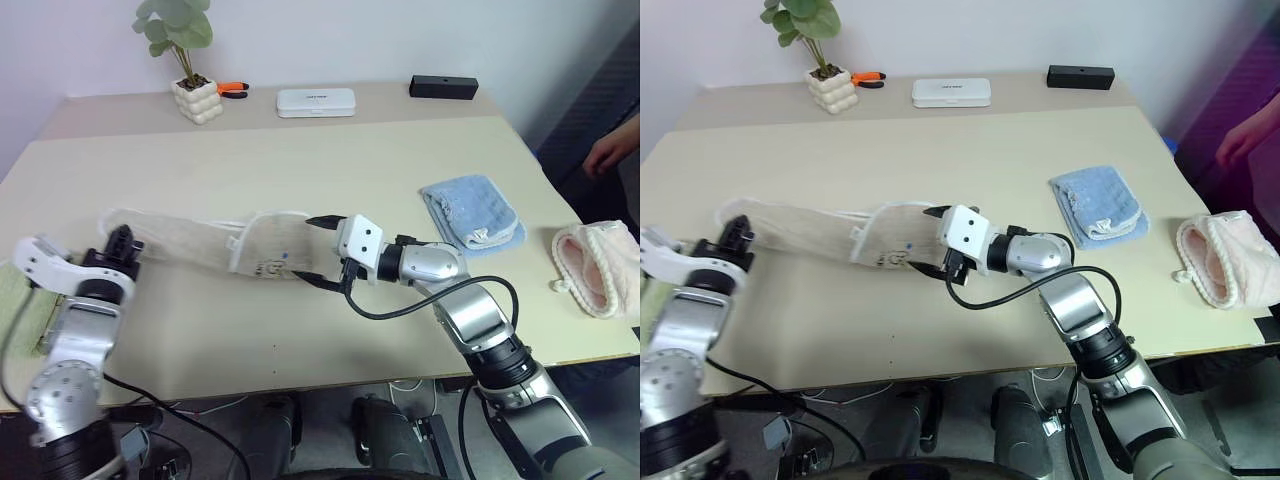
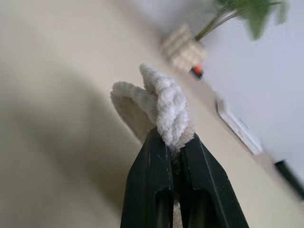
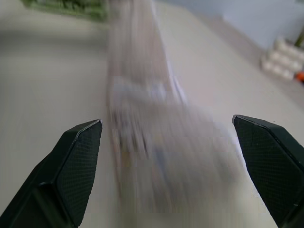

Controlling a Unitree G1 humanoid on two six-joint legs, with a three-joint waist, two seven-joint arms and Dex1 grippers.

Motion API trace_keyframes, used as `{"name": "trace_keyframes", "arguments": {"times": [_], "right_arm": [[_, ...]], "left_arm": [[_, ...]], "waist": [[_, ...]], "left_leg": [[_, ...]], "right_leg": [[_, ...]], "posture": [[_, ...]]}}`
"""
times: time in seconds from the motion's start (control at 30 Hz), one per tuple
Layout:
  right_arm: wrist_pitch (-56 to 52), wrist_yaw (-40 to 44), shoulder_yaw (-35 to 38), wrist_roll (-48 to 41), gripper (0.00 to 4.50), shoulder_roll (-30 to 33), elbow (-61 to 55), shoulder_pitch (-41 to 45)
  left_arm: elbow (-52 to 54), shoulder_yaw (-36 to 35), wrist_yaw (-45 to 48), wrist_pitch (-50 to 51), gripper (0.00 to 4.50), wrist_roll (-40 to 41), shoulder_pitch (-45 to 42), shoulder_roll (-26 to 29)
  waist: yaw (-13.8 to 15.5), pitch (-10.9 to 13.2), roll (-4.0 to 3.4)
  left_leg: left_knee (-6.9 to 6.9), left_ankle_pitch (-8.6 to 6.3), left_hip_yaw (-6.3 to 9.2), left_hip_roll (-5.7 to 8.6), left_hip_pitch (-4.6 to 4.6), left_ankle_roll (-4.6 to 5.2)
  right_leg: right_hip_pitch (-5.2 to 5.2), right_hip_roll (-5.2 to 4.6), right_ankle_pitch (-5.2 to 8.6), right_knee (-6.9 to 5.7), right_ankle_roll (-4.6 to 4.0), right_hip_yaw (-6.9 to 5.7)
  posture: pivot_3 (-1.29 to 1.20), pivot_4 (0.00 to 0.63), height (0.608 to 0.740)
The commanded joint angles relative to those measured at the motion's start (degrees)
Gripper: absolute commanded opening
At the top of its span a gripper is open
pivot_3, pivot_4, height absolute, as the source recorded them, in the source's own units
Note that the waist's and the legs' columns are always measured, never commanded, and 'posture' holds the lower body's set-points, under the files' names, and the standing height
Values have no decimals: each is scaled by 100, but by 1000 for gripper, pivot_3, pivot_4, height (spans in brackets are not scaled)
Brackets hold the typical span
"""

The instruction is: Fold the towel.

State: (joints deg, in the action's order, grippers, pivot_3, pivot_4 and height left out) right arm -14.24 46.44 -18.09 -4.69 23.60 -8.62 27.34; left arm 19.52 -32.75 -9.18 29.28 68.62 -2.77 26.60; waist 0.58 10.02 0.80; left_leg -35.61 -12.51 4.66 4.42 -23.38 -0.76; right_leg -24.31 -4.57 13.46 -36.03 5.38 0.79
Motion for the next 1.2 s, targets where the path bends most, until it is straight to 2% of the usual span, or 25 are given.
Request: {"name": "trace_keyframes", "arguments": {"times": [0.03,0.17,0.23,0.33,0.43,0.53,0.63,0.77,0.83,0.87,0.93,0.97,1.03,1.1,1.13,1.2], "right_arm": [[112,37,168,-6,4500,125,-52,-52],[169,8,137,17,4500,111,91,-61],[199,-48,84,61,4500,53,138,-68],[222,-103,33,123,4500,-9,157,-87],[250,-141,12,195,4500,-50,150,-121],[233,-188,30,233,4500,-89,125,-140],[207,-230,51,268,4500,-91,126,-147],[149,-267,147,326,4500,-11,205,-97],[114,-280,227,308,4500,2,271,-36],[82,-310,287,287,4248,-10,314,11],[3,-330,435,135,3702,-79,299,105],[-30,-325,482,71,3188,-110,273,133],[-251,-389,532,-125,2196,-350,138,294],[-520,-461,520,-290,1133,-628,54,422],[-638,-498,451,-332,669,-797,73,484],[-801,-564,262,-304,669,-1076,190,588]], "left_arm": [[614,242,885,174,28,-312,11,595],[1101,1425,2006,543,28,-801,-142,1166],[1082,2446,2494,662,28,-1544,-316,1381],[846,3168,2836,682,28,-2203,-501,1391],[513,3434,2866,709,28,-2553,-727,1111],[439,3368,2816,845,28,-2589,-837,826],[591,3138,2950,997,1059,-2309,-718,643],[920,2503,3136,1149,3029,-1713,-405,677],[987,2079,3159,1108,3029,-1459,-293,658],[955,1806,3077,1042,3074,-1340,-280,601],[807,1232,2764,794,2409,-1299,-331,454],[772,1085,2677,724,2036,-1360,-347,425],[614,1502,2381,518,1084,-2708,-296,835],[501,1883,2311,299,1043,-3460,-288,995],[433,1987,2283,207,1043,-3574,-319,891],[287,2194,2279,59,1043,-3832,-376,697]], "waist": [[14,1,1],[9,1,1],[1,1,1],[-52,2,-1],[-104,2,0],[-127,4,2],[-128,4,2],[-139,4,2],[-129,4,2],[-127,4,2],[-123,5,2],[-122,5,3],[-125,5,3],[-136,4,1],[-131,4,1],[-129,4,1]], "left_leg": [[0,0,0,0,0,0],[2,0,-2,0,0,0],[2,0,-2,0,0,0],[7,0,-7,-1,0,0],[15,0,-5,-5,0,0],[16,1,-2,-5,0,-1],[17,1,-2,-5,0,-1],[17,1,-2,-5,0,-1],[17,1,-1,-5,0,-1],[17,1,0,-5,0,-1],[16,1,0,-5,0,-1],[15,1,0,-5,0,-1],[15,1,-1,-5,0,-1],[18,2,-2,-5,3,-3],[20,2,-2,-5,3,-3],[23,2,-2,-3,3,-3]], "right_leg": [[1,0,1,1,-1,0],[2,-3,1,2,-2,2],[2,-3,1,2,-1,2],[-3,0,1,2,-2,6],[-10,0,0,-1,0,7],[-10,-3,-5,-1,9,6],[-10,-6,-12,-1,21,6],[-12,-8,-12,-2,22,6],[-12,-10,-11,-2,20,7],[-12,-10,-7,-2,13,7],[-11,-10,-3,-2,6,7],[-10,-10,-4,-1,7,7],[-10,-10,-6,-2,10,7],[-10,-7,-7,-5,11,10],[-11,-4,-7,-4,11,9],[-11,-1,-8,-2,14,7]], "posture": [[0,150,740],[0,150,740],[0,150,740],[0,150,740],[0,150,740],[0,150,740],[0,150,740],[0,150,740],[0,150,740],[0,150,740],[0,150,740],[0,150,740],[0,150,740],[0,150,740],[0,150,740],[0,150,740]]}}
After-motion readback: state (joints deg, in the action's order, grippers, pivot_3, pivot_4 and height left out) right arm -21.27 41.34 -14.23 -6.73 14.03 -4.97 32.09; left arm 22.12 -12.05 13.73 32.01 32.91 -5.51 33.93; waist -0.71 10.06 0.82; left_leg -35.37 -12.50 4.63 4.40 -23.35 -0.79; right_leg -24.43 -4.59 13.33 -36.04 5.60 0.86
